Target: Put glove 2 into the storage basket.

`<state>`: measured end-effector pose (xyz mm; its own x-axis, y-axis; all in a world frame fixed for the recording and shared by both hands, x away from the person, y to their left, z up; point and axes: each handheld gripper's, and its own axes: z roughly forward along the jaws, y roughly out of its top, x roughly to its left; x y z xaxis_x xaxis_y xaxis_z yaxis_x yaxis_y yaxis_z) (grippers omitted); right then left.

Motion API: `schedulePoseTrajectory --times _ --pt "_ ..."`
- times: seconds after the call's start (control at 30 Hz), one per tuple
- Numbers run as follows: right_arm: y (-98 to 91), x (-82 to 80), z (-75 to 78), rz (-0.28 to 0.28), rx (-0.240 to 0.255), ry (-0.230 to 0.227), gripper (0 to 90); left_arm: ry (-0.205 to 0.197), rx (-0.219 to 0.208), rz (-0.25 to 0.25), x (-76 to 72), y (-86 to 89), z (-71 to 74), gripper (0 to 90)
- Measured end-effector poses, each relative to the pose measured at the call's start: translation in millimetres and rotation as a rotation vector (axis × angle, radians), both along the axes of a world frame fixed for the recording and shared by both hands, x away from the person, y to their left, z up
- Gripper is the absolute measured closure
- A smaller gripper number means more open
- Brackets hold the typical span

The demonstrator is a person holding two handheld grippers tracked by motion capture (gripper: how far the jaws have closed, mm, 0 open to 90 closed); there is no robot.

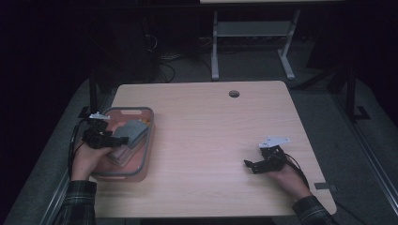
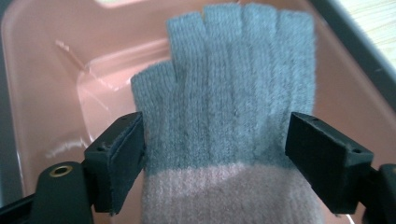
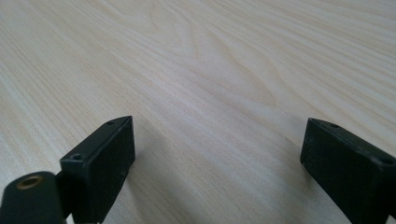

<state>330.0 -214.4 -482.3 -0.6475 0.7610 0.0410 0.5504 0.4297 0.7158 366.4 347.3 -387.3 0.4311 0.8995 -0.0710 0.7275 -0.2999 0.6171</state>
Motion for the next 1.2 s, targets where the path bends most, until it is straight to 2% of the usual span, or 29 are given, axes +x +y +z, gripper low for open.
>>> schedulePoseTrajectory --times 0.07,0.27,0.5,0.73,0.93,1.03,1.2 --pt "0.0 0.0 0.0 0.000 0.000 0.000 9.8 -0.024 -0.013 -0.007 -1.9 0.3 5.0 18.0" --pt "-0.1 0.0 0.0 0.000 -0.001 0.000 9.8 -0.065 -0.051 -0.026 -6.0 -5.1 17.3 17.6" --pt "-0.1 0.5 -0.1 0.005 -0.001 -0.004 9.8 -0.072 -0.092 -0.078 -6.4 -19.7 23.3 17.6" --pt "0.1 0.9 0.0 0.011 -0.002 -0.004 9.8 -0.079 -0.152 -0.138 -6.1 -46.5 27.1 17.7" --pt "0.1 0.9 -0.1 0.011 -0.002 -0.004 9.8 -0.095 -0.179 -0.187 -10.4 -69.4 31.7 17.6" --pt "0.3 0.4 0.0 0.007 -0.002 -0.003 9.8 -0.102 -0.190 -0.230 -14.4 -84.5 32.8 17.7" --pt "0.3 0.4 0.0 0.007 -0.002 -0.002 9.8 -0.099 -0.192 -0.270 -16.8 -99.7 30.7 17.7"
